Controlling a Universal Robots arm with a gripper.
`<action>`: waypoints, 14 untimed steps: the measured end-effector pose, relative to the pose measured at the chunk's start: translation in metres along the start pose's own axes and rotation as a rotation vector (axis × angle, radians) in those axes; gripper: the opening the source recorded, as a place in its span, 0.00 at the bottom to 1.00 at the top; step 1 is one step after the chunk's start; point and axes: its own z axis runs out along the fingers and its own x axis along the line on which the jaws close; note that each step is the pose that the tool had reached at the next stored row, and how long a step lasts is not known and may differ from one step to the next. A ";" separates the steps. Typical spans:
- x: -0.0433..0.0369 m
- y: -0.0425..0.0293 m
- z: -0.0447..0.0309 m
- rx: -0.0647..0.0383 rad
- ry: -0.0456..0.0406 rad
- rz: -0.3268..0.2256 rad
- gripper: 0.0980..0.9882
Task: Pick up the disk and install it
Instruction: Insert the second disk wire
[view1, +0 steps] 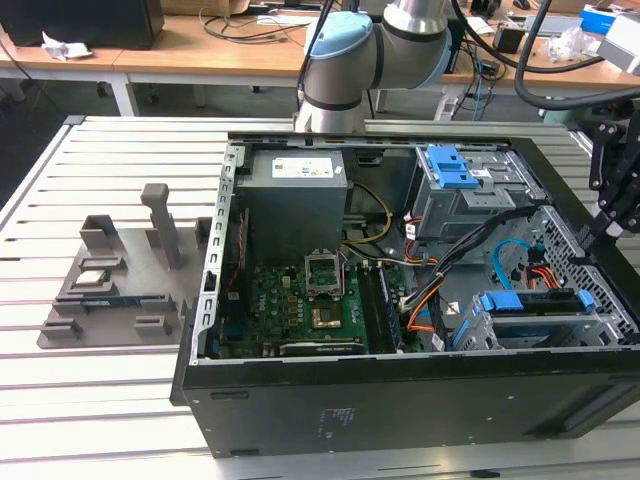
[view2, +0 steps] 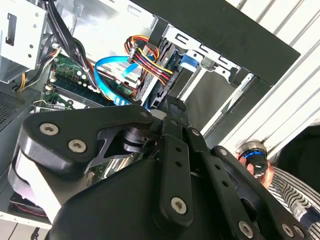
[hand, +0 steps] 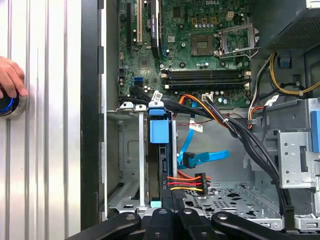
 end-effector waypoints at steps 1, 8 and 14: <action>0.0000 0.0000 -0.0001 0.000 0.0000 0.000 0.01; -0.0061 0.0031 -0.0002 0.000 -0.0001 0.000 0.23; -0.0151 0.0203 0.0061 0.000 0.0001 0.000 0.23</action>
